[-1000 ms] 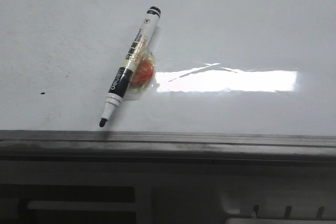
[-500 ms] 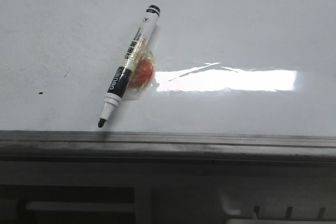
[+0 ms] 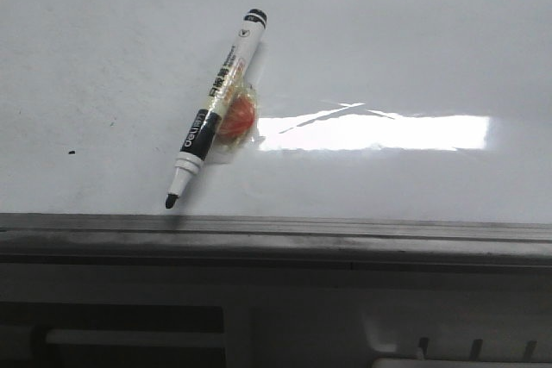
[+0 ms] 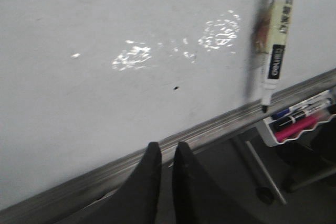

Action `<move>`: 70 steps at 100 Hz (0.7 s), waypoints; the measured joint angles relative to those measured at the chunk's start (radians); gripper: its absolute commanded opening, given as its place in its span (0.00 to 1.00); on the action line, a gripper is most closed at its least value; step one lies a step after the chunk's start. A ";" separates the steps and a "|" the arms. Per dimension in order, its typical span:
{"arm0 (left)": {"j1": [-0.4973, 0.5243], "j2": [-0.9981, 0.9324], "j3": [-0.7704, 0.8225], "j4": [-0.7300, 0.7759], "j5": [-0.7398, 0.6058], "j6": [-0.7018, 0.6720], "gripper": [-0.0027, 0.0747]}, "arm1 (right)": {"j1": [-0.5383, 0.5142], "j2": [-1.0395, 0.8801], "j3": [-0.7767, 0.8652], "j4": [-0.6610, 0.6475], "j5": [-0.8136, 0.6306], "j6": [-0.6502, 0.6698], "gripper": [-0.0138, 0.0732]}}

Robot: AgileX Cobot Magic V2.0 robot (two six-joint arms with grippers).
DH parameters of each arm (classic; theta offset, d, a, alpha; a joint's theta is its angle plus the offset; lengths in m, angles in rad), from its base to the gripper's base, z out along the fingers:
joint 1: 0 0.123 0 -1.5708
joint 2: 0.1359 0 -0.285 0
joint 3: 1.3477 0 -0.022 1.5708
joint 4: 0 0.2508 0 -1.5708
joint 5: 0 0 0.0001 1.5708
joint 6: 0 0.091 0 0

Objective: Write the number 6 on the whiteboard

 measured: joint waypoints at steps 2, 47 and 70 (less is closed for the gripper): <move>0.000 0.016 -0.006 -0.031 0.000 0.027 0.34 | 0.005 0.000 -0.001 0.000 0.003 -0.002 0.58; -0.202 0.152 -0.039 -0.309 -0.132 0.319 0.48 | 0.039 0.000 -0.001 0.000 0.057 -0.009 0.58; -0.364 0.207 -0.039 -0.318 -0.324 0.327 0.48 | 0.039 0.000 -0.001 0.000 0.057 -0.009 0.58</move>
